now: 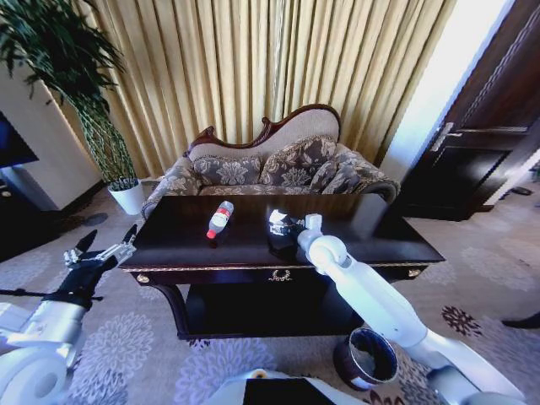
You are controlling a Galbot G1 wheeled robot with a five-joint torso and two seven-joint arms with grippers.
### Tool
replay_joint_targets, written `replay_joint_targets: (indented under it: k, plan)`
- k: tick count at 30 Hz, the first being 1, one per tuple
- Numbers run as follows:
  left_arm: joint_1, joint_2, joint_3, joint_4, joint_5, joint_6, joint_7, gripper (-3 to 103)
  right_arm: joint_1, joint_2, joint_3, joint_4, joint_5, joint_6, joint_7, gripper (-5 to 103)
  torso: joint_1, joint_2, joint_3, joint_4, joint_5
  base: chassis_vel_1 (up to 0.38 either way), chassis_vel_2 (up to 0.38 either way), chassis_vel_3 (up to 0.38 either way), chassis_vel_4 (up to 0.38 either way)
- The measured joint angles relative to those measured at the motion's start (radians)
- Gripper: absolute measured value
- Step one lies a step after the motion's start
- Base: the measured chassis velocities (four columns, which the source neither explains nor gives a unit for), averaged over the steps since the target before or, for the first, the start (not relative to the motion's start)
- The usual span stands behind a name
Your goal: Move to the front of the table and place the trash on the table into the trash bin.
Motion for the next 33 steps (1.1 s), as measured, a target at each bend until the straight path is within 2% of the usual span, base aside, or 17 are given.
replay_joint_targets:
  k: [5,6,9,12,14,15,16,18,19,22,25,29,31,33]
  plan:
    - [0.007,-0.005,-0.009,0.000,-0.002,-0.003,0.001,100,0.008,0.011,-0.004,-0.019,-0.009,0.001,-0.002,102,0.000,0.000,0.000,0.0001,0.0000,0.000,0.000,0.000,0.000]
    - [0.008,-0.005,-0.010,0.000,-0.002,-0.004,0.002,100,0.012,0.012,-0.006,-0.022,-0.011,0.001,-0.001,98,0.000,0.000,0.000,0.0000,0.0000,0.000,0.000,0.000,0.000]
    - [0.007,-0.005,-0.010,0.000,-0.003,-0.005,0.002,100,0.020,0.013,-0.008,-0.027,-0.014,0.002,-0.001,94,0.000,0.000,0.000,0.0001,0.0000,0.000,0.000,0.000,0.000]
    - [-0.001,-0.001,-0.007,0.000,-0.003,-0.005,0.003,100,0.027,0.011,-0.013,-0.030,-0.016,0.002,-0.001,78,0.000,0.000,0.000,0.0000,0.0000,0.000,0.000,0.000,0.000]
    - [-0.001,-0.001,-0.007,0.000,-0.003,-0.005,0.003,100,0.027,0.011,-0.013,-0.030,-0.016,0.002,-0.001,78,0.000,0.000,0.000,0.0000,0.0000,0.000,0.000,0.000,0.000]
    - [-0.003,0.000,-0.006,0.000,-0.004,-0.005,0.003,100,0.027,0.009,-0.014,-0.030,-0.017,0.002,-0.001,66,0.000,0.000,0.000,0.0000,0.0000,0.000,0.000,0.000,0.000]
    - [-0.003,0.000,-0.006,0.000,-0.004,-0.005,0.003,100,0.026,0.009,-0.014,-0.030,-0.019,0.003,-0.001,66,0.000,0.000,0.000,0.0000,-0.0001,0.000,0.000,0.000,0.000]
    - [-0.003,0.001,-0.007,0.001,-0.004,-0.007,0.003,100,0.022,0.006,-0.014,-0.029,-0.023,0.003,0.000,56,0.000,0.000,0.000,0.0000,0.0000,0.000,0.000,0.000,0.000]
    - [-0.003,0.001,-0.007,0.001,-0.004,-0.007,0.003,100,0.022,0.006,-0.014,-0.029,-0.023,0.003,0.000,56,0.000,0.000,0.000,0.0000,0.0000,0.000,0.000,0.000,0.000]
    - [-0.002,0.002,-0.008,0.001,-0.004,-0.011,0.003,100,0.018,0.000,-0.014,-0.022,-0.025,0.004,0.001,40,0.000,0.000,0.000,0.0000,0.0000,0.000,0.000,0.000,0.000]
    - [-0.002,0.003,-0.008,0.001,-0.005,-0.012,0.003,100,0.017,-0.003,-0.014,-0.018,-0.025,0.005,0.001,34,0.000,0.000,0.000,0.0000,0.0000,0.000,0.000,0.000,0.000]
    - [-0.002,0.003,-0.008,0.001,-0.005,-0.014,0.003,100,0.014,-0.010,-0.012,-0.011,-0.025,0.005,0.002,13,0.000,0.000,0.000,0.0000,0.0000,0.000,0.000,0.000,0.000]
    - [-0.002,0.002,-0.007,0.001,-0.005,-0.015,0.004,100,0.012,-0.012,-0.011,-0.009,-0.025,0.005,0.002,13,0.000,0.000,0.000,0.0000,0.0000,0.000,0.000,0.000,0.000]
    - [-0.001,0.001,-0.007,0.001,-0.005,-0.016,0.004,100,0.005,-0.017,-0.008,-0.003,-0.025,0.006,0.003,3,0.000,0.000,0.000,0.0000,0.0000,0.000,0.000,0.000,0.000]
